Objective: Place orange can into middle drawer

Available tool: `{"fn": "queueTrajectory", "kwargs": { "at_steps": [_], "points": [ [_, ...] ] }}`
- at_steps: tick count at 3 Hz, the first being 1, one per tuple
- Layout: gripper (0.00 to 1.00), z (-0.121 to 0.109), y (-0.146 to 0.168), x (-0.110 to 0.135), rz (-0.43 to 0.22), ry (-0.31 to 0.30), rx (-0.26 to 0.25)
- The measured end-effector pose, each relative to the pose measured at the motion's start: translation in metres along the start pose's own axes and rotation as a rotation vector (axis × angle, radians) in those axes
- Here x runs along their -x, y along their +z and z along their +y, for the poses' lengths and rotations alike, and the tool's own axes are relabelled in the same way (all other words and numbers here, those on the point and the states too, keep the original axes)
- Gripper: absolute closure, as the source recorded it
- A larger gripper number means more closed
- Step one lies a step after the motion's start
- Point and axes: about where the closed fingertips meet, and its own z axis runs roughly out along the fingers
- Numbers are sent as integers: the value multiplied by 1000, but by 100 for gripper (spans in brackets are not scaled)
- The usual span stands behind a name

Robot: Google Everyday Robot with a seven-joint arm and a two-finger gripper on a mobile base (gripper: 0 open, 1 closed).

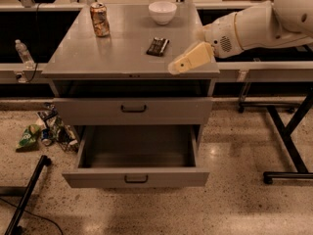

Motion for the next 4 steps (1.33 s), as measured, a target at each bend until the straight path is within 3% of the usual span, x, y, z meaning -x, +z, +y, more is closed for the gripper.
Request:
{"fn": "queueTrajectory", "kwargs": {
  "at_steps": [1, 2, 3, 4],
  "points": [
    [0, -8, 7, 1, -32, 20, -3],
    [0, -9, 21, 5, -50, 14, -42],
    [0, -31, 70, 23, -140, -22, -70],
    [0, -66, 122, 43, -256, -7, -86]
  ]
}}
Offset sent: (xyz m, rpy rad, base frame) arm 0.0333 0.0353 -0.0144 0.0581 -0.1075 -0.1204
